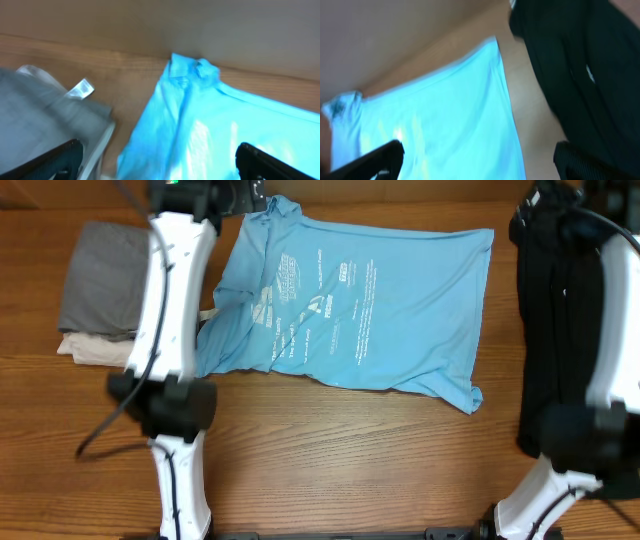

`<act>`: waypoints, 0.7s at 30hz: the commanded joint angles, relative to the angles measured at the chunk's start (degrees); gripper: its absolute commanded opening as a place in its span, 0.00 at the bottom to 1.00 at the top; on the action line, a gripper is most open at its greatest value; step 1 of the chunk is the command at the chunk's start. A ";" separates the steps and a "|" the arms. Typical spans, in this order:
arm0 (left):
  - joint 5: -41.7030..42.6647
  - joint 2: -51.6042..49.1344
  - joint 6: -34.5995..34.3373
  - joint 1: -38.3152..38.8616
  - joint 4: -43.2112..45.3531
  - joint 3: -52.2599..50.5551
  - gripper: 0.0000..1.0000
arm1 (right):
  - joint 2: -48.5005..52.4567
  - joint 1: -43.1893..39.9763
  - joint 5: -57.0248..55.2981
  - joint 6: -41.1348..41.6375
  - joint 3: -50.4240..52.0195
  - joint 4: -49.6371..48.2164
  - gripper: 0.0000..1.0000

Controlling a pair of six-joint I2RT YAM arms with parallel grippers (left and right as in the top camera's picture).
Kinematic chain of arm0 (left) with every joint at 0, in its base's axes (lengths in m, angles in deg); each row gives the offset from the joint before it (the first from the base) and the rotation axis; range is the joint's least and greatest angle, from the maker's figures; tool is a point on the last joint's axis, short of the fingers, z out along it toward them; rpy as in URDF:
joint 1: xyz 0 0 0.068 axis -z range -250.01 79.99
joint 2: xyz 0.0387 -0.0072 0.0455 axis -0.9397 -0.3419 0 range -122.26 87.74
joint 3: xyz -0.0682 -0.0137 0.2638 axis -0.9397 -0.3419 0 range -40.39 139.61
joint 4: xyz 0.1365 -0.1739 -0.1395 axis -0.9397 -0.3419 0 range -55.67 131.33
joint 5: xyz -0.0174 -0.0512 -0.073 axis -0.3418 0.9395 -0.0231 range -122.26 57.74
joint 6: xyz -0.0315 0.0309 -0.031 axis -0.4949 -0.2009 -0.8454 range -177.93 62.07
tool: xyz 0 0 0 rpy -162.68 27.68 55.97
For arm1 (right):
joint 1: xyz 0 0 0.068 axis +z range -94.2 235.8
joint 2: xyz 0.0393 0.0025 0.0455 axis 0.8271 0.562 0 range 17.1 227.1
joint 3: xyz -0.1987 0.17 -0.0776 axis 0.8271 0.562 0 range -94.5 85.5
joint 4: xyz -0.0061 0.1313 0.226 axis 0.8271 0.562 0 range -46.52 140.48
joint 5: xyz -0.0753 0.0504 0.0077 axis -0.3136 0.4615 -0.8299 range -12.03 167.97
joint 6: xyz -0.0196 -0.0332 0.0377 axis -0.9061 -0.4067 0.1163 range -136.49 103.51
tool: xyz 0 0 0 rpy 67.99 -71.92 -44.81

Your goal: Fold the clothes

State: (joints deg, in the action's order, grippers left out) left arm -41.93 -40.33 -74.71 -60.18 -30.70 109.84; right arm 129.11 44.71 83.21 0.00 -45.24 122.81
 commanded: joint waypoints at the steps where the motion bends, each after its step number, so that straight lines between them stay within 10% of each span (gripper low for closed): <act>1: 5.01 6.51 -0.63 0.83 -11.30 1.01 1.00 | -1.86 0.09 0.44 0.26 -0.37 9.66 1.00; 4: 5.70 8.22 -0.63 0.87 -24.68 1.01 1.00 | -1.84 0.33 0.46 -0.50 1.09 17.75 1.00; 21: 7.96 9.75 3.39 1.46 -20.26 -28.63 0.89 | -3.98 2.51 6.97 -3.63 42.12 2.21 0.93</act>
State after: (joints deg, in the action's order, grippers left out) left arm -33.14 -30.39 -72.22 -59.48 -53.54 86.68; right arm 126.55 46.85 86.40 -3.06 -9.76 128.73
